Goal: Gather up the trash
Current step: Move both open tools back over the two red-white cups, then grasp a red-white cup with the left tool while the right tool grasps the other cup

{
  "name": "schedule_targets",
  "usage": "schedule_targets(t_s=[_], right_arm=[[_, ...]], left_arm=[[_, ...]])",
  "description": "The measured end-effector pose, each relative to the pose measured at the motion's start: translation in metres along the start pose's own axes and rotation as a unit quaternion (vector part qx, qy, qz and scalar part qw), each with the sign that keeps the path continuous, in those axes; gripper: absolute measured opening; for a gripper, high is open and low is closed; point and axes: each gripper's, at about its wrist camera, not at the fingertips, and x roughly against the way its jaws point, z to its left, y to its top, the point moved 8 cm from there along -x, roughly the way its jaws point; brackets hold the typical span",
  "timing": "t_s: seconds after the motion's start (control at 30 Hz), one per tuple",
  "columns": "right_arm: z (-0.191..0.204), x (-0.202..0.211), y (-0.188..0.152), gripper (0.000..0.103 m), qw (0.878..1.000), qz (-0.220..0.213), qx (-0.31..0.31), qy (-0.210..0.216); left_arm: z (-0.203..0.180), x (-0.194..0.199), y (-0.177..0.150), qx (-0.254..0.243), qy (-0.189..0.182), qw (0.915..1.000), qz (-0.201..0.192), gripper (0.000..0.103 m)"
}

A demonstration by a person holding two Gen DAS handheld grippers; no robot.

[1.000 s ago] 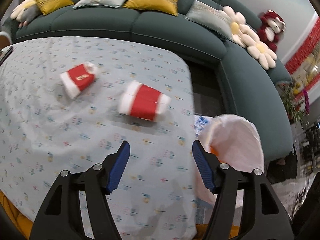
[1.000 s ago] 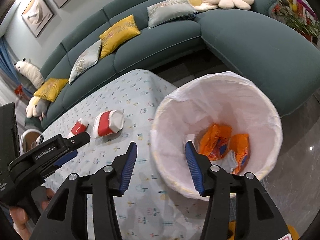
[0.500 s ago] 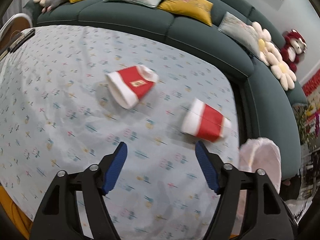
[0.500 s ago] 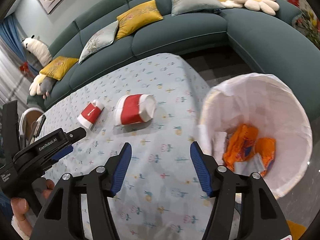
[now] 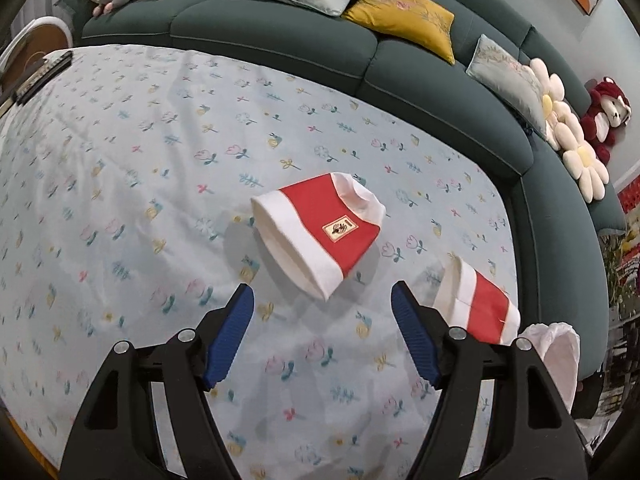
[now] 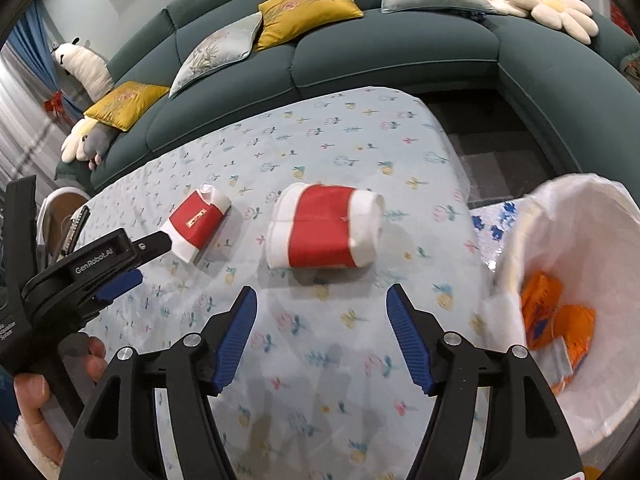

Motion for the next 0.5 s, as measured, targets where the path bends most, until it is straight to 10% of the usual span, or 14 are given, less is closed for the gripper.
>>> schedule_targets(t_s=[0.3,0.5], right_arm=[[0.004,-0.026,0.024,0.078,1.0,-0.008,0.011,-0.026],[0.004,-0.039,0.032,0.08,0.999,-0.006,0.009,-0.039]], left_arm=[[-0.009,-0.029,0.01,-0.009,-0.009,0.9997,0.021,0.06],[-0.015,-0.04,0.01,-0.016,-0.016,0.9989,0.042,0.025]])
